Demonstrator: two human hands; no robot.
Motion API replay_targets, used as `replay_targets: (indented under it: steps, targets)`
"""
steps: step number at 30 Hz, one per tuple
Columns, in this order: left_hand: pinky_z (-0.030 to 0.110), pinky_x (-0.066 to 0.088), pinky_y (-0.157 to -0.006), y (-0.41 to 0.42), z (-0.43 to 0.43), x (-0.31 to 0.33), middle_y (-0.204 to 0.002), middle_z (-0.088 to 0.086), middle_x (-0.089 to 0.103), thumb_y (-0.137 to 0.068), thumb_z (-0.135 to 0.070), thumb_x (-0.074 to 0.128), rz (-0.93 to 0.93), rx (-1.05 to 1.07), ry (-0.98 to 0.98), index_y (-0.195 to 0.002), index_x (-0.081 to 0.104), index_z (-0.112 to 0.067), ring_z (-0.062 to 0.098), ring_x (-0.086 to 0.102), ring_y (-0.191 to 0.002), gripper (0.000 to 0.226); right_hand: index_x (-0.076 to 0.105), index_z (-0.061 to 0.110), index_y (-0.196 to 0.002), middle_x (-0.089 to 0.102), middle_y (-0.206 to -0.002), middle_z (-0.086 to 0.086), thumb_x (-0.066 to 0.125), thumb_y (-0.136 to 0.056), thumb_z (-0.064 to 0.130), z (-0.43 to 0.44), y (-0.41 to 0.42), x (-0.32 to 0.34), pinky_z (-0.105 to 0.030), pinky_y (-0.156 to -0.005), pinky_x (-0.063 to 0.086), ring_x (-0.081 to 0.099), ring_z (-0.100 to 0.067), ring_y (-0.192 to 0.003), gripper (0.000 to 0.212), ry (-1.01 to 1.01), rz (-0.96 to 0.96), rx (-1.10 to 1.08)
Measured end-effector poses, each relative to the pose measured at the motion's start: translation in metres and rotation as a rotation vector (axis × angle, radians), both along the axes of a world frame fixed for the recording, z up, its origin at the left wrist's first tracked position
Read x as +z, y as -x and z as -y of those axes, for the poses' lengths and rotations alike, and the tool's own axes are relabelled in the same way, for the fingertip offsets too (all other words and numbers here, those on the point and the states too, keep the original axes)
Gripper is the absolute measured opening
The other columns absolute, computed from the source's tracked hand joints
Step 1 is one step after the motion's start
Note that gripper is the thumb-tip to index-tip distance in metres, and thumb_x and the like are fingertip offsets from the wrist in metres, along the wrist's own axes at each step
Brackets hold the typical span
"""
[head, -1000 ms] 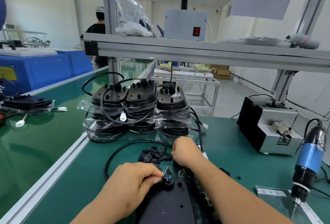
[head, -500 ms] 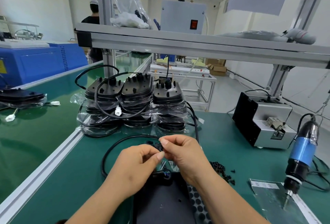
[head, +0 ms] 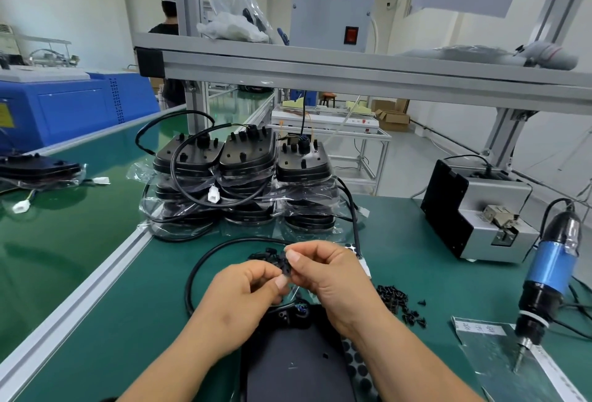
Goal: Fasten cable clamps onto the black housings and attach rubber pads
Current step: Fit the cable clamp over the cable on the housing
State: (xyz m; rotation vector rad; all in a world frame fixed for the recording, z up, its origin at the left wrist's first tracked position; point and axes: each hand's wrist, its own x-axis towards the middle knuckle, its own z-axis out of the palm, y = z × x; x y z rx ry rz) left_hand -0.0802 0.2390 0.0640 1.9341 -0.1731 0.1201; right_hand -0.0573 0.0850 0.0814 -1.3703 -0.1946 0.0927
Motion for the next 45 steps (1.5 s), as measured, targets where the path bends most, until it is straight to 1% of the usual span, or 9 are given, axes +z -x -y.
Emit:
replay_targets:
  steps: [4, 10, 17, 21, 25, 28, 34, 38, 45]
  targets:
    - [0.032, 0.054, -0.071, 0.0, 0.0, -0.002, -0.077, -0.002, 0.072, -0.088, -0.024, 0.064, 0.01, 0.013, -0.009, -0.076, 0.07, -0.031, 0.016, 0.067, -0.073, 0.015, 0.075, 0.013, -0.083, 0.07, -0.069, -0.001, 0.067, -0.087, 0.005, 0.002, 0.0, 0.002, -0.017, -0.062, 0.051, 0.064, -0.008, -0.062, 0.011, 0.031, -0.007, 0.039]
    - [0.03, 0.052, -0.074, 0.001, -0.004, 0.001, -0.078, 0.0, 0.073, -0.076, -0.036, 0.062, -0.024, -0.029, 0.152, -0.075, 0.071, -0.029, 0.007, 0.066, -0.069, 0.012, 0.07, 0.005, -0.089, 0.072, -0.075, -0.002, 0.05, -0.099, 0.009, 0.007, 0.001, 0.006, -0.018, -0.062, 0.055, 0.07, -0.012, -0.07, 0.022, -0.045, -0.122, 0.112]
    - [0.033, 0.053, -0.077, 0.001, -0.004, 0.0, -0.079, 0.005, 0.07, -0.074, -0.042, 0.062, -0.007, -0.06, 0.117, -0.078, 0.071, -0.026, 0.009, 0.062, -0.07, 0.018, 0.073, 0.015, -0.086, 0.071, -0.072, 0.003, 0.064, -0.089, 0.004, 0.004, 0.004, 0.005, -0.016, -0.064, 0.051, 0.066, -0.005, -0.067, 0.014, 0.118, 0.074, 0.101]
    - [0.034, 0.048, -0.066, 0.001, -0.003, -0.001, -0.068, 0.005, 0.063, -0.085, -0.036, 0.066, 0.039, -0.039, 0.042, -0.078, 0.069, -0.025, 0.011, 0.052, -0.063, 0.013, 0.071, 0.011, -0.084, 0.07, -0.068, 0.003, 0.067, -0.087, 0.001, 0.006, 0.006, 0.009, -0.012, -0.062, 0.049, 0.065, -0.003, -0.065, 0.011, 0.235, 0.168, 0.077]
    - [0.028, 0.051, -0.075, 0.002, -0.014, 0.004, -0.081, -0.002, 0.07, -0.087, -0.035, 0.065, 0.032, -0.114, -0.068, -0.087, 0.069, -0.036, 0.01, 0.062, -0.072, 0.004, 0.07, 0.011, -0.08, 0.067, -0.065, 0.0, 0.066, -0.087, 0.0, 0.006, 0.008, 0.01, -0.016, -0.061, 0.05, 0.063, -0.007, -0.061, 0.013, 0.275, 0.162, 0.016]
    - [0.017, 0.05, -0.08, 0.007, -0.035, 0.009, -0.093, -0.012, 0.071, -0.078, -0.035, 0.076, -0.034, -0.303, -0.172, -0.096, 0.068, -0.045, 0.002, 0.065, -0.085, 0.022, 0.071, 0.014, -0.078, 0.065, -0.066, -0.002, 0.069, -0.086, 0.005, 0.007, 0.011, 0.009, -0.022, -0.064, 0.051, 0.06, -0.011, -0.061, 0.013, 0.364, 0.152, 0.04]
    - [0.01, 0.046, -0.068, 0.01, -0.036, 0.011, -0.078, -0.016, 0.07, -0.083, -0.029, 0.072, 0.1, -0.211, -0.287, -0.087, 0.068, -0.045, 0.0, 0.063, -0.073, 0.017, 0.074, 0.021, -0.073, 0.067, -0.065, 0.008, 0.073, -0.084, 0.012, 0.007, 0.014, 0.011, -0.015, -0.063, 0.047, 0.058, -0.001, -0.061, 0.014, 0.49, 0.16, 0.063]
    - [0.009, 0.045, -0.068, 0.012, -0.034, 0.008, -0.074, -0.017, 0.069, -0.083, -0.028, 0.071, 0.128, -0.178, -0.254, -0.085, 0.068, -0.043, 0.0, 0.062, -0.07, 0.015, 0.074, 0.021, -0.072, 0.069, -0.069, 0.005, 0.074, -0.083, 0.013, 0.006, 0.014, 0.011, -0.014, -0.063, 0.049, 0.059, -0.002, -0.063, 0.014, 0.518, 0.151, 0.045]
    - [0.007, 0.043, -0.068, 0.013, -0.033, 0.004, -0.073, -0.02, 0.069, -0.083, -0.023, 0.071, 0.194, -0.158, -0.252, -0.079, 0.071, -0.039, -0.001, 0.064, -0.073, 0.016, 0.074, 0.017, -0.071, 0.069, -0.067, 0.003, 0.073, -0.083, 0.011, 0.004, 0.012, 0.012, -0.024, -0.067, 0.051, 0.06, -0.008, -0.065, 0.013, 0.505, 0.075, 0.057]
